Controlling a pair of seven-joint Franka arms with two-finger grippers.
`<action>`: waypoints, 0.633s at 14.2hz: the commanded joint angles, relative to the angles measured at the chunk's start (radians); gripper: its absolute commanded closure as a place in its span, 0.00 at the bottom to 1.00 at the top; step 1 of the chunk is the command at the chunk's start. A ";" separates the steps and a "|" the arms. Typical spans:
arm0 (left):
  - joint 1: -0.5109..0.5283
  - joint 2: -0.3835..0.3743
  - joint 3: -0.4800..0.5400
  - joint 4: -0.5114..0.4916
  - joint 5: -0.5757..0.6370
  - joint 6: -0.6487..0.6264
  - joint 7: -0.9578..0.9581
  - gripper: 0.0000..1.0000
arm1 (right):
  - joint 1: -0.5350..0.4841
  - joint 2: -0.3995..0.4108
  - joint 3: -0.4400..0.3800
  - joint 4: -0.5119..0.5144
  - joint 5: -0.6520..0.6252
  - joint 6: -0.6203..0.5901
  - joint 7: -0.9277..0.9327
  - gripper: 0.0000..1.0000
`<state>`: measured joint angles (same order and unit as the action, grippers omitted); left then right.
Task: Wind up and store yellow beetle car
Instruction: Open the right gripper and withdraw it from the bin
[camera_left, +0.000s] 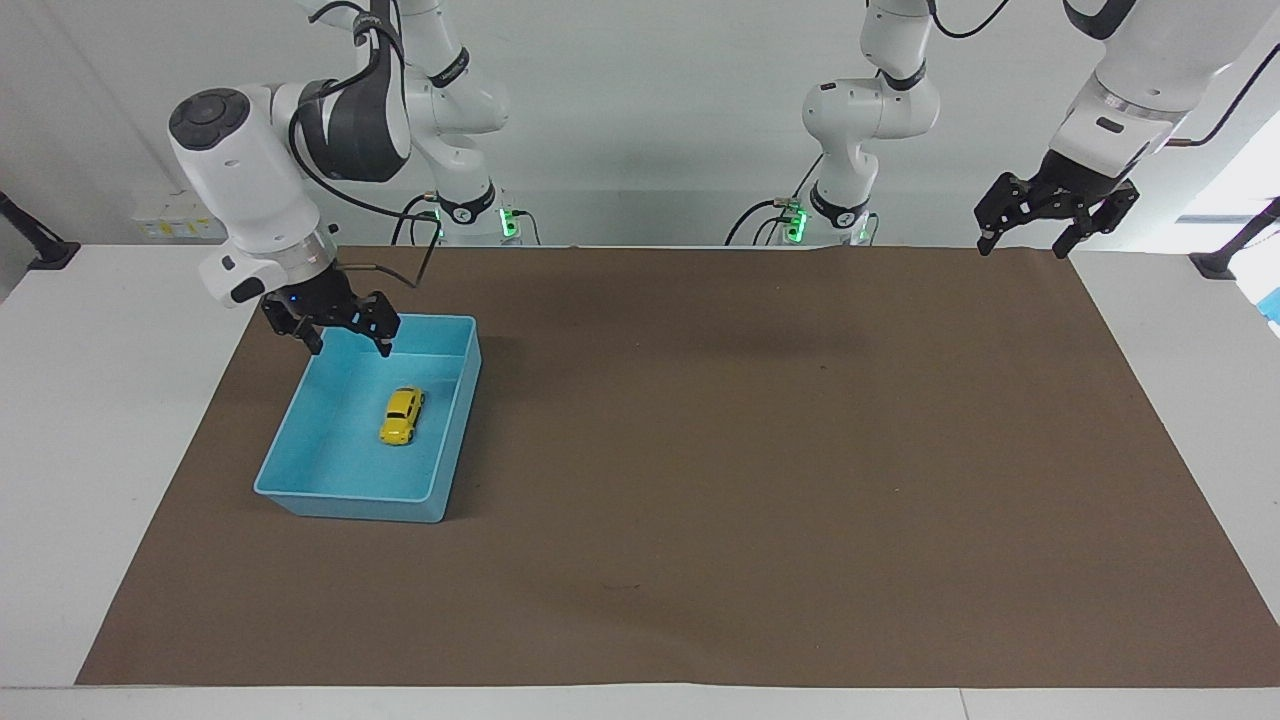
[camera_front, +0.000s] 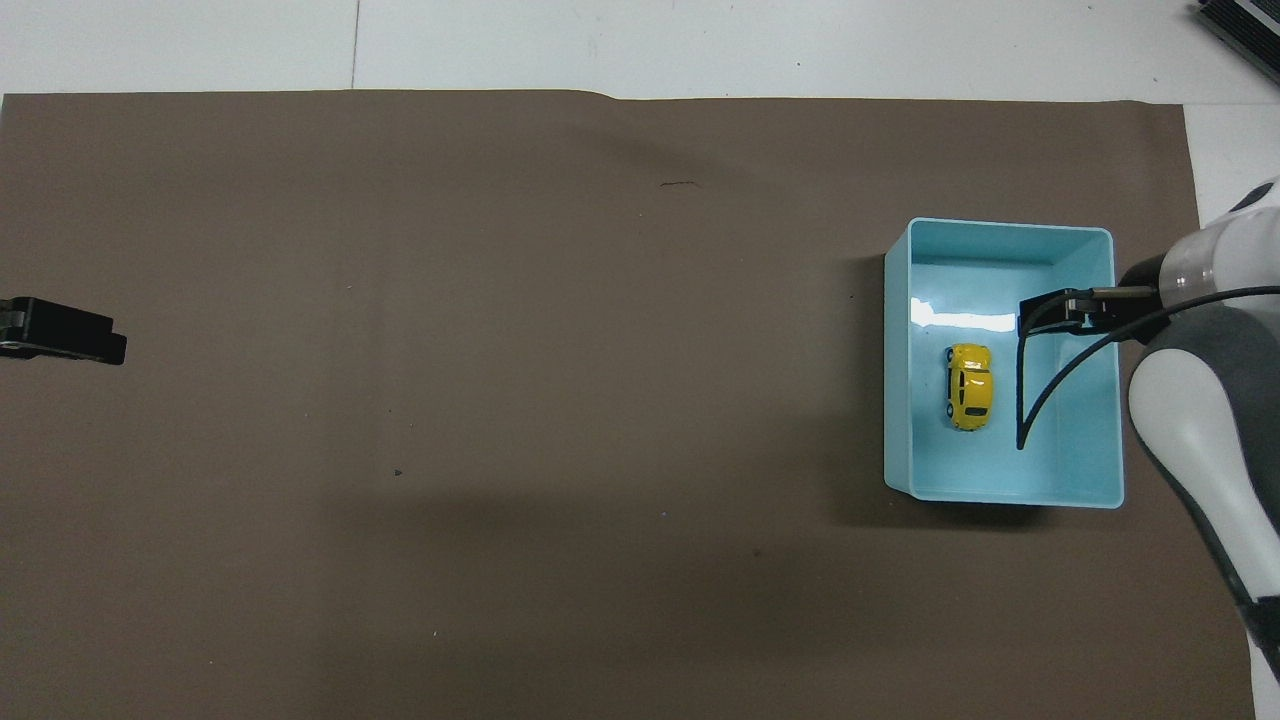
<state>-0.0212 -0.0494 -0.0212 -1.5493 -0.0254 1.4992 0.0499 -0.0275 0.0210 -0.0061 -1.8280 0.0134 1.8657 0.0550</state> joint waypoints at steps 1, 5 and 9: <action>0.001 -0.001 0.001 0.012 -0.005 -0.019 -0.007 0.00 | -0.003 0.003 0.011 0.093 0.011 -0.113 0.045 0.00; 0.001 -0.001 0.001 0.012 -0.005 -0.019 -0.007 0.00 | -0.003 0.013 0.014 0.157 0.010 -0.187 0.051 0.00; 0.003 -0.001 0.000 0.012 -0.005 -0.019 -0.009 0.00 | -0.012 0.016 0.014 0.269 0.003 -0.307 0.049 0.00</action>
<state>-0.0212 -0.0494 -0.0212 -1.5493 -0.0254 1.4992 0.0499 -0.0241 0.0177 -0.0014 -1.6496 0.0133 1.6415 0.0899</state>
